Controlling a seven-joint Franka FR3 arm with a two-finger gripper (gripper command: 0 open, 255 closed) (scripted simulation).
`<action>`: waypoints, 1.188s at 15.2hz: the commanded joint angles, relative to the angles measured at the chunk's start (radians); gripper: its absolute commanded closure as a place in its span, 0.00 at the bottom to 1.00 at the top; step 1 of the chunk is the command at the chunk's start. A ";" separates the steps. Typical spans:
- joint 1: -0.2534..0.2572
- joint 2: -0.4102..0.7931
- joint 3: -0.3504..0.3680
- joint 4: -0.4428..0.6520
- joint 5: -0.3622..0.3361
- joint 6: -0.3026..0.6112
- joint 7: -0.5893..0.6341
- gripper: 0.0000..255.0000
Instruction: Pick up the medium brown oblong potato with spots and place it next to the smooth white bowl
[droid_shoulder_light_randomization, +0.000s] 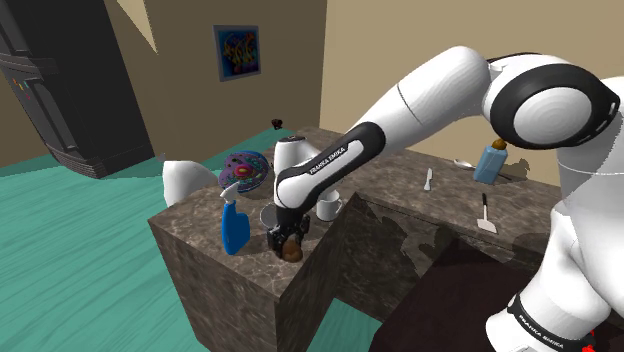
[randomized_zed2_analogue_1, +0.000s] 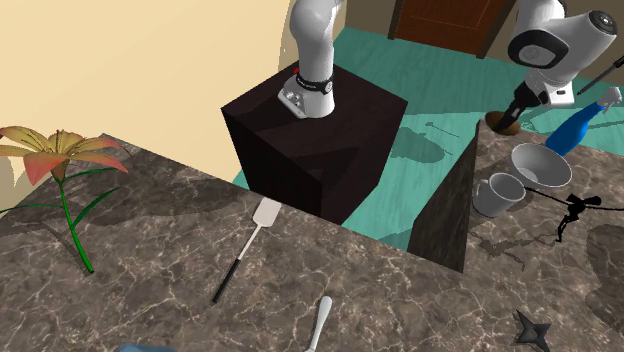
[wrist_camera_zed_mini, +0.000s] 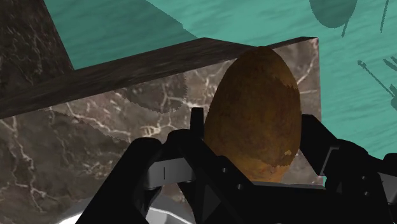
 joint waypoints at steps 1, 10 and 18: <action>-0.001 0.020 0.003 0.000 0.005 0.020 -0.005 1.00; -0.004 0.055 0.008 0.004 0.012 0.051 -0.014 1.00; -0.004 0.055 0.008 0.004 0.012 0.051 -0.014 0.00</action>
